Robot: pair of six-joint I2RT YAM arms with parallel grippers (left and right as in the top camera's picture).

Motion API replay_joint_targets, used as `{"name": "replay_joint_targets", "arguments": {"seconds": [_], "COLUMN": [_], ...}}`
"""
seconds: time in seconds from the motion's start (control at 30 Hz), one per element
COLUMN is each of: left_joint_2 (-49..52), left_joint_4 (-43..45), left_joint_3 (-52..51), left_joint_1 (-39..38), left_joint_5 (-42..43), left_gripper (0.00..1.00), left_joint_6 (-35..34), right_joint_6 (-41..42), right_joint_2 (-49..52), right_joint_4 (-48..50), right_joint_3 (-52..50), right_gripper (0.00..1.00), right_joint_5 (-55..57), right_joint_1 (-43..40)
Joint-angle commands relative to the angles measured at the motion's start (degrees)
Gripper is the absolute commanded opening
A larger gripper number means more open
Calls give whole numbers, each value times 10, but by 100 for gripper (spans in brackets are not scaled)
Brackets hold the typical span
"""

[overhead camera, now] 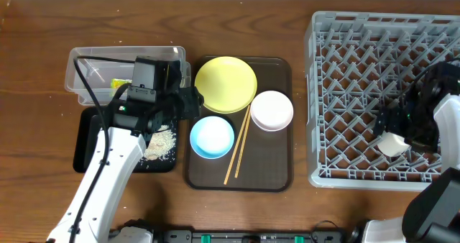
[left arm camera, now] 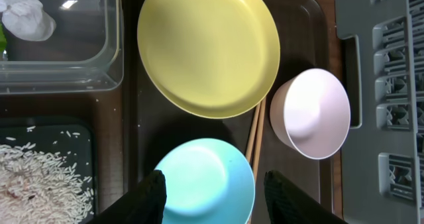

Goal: Sort waste into correct bins and load items into the dishwasher rack
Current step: 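Reach the right gripper to the pink bowl and grasp its rim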

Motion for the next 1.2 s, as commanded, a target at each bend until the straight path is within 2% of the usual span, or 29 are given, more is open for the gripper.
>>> {"name": "replay_joint_targets", "arguments": {"seconds": [0.0,0.17,0.43,0.57,0.7,0.8,0.93,1.17], "left_joint_2": [-3,-3,-3,-3,-3,-3,-3,-3], "left_joint_4": [-4,-5,-27,-83,-130,-136,-136,-136], "left_joint_3": [3,3,3,3,3,3,3,3], "left_joint_1": [3,3,3,3,3,3,3,3], "left_joint_5": [-6,-6,-31,-138,-212,-217,-217,-217], "left_gripper": [52,53,58,58,59,60,60,61], "left_joint_6": [5,5,5,-61,-122,-129,-129,-129], "right_joint_6": [4,3,-82,-105,-106,-106,-80,-36], "right_joint_2": [-8,-36,-70,-60,-37,-9,38,136], "right_joint_4": [-16,-19,85,114,131,140,146,157], "right_joint_3": [50,127,153,148,146,146,146,146], "right_gripper": [99,99,96,95,94,93,87,70], "right_joint_5": [-13,-40,-308,-297,-219,-166,-107,-78], "right_joint_1": [-3,8,81,166,253,312,367,407]}}
